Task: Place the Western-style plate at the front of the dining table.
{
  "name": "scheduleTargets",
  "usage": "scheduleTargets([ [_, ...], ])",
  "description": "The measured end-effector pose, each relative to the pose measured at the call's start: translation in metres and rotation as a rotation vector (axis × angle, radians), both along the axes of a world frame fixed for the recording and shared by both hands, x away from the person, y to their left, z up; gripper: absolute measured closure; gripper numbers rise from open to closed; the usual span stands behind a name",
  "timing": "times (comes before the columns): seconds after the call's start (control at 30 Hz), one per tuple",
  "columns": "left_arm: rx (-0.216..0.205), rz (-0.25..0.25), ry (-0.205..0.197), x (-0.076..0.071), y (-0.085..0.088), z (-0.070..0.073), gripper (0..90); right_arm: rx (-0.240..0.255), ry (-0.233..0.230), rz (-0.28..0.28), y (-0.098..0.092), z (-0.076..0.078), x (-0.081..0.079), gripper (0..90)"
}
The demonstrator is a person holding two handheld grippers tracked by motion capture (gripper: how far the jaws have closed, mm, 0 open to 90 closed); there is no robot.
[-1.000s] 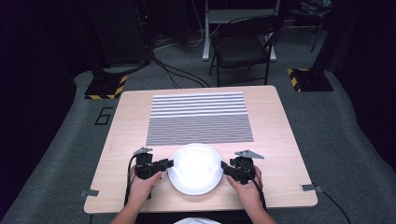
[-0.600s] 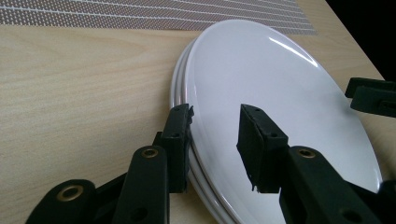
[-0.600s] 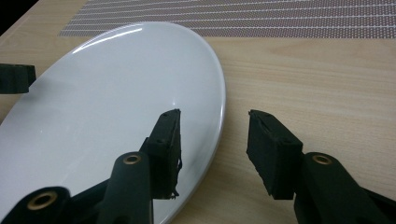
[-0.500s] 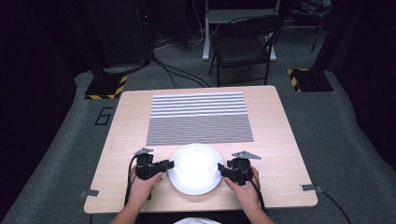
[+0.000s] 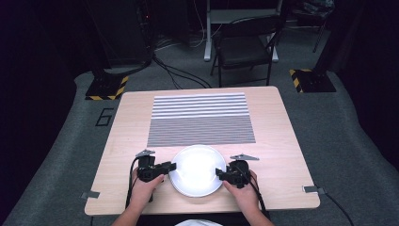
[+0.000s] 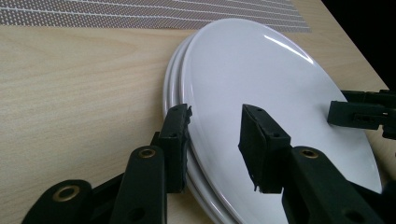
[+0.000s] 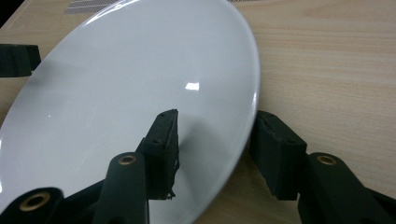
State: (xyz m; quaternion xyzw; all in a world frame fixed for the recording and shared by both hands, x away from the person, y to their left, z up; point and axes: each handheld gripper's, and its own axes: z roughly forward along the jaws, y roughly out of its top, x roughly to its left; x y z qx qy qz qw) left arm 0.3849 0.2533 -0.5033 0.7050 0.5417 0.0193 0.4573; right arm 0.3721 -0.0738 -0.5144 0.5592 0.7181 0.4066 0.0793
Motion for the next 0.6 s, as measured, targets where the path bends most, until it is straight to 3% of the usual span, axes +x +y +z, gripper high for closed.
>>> scheduleTargets([
  [0.33, 0.004, -0.011, -0.009, -0.0010, -0.0044, -0.0009, 61.6, 0.035, 0.025, -0.028, -0.0015, 0.0019, -0.0015, 54.1],
  [0.6, 0.011, -0.022, -0.010, -0.0005, -0.0094, -0.0021, 61.3, 0.043, 0.006, -0.053, -0.0050, 0.0081, -0.0046, 54.9],
])
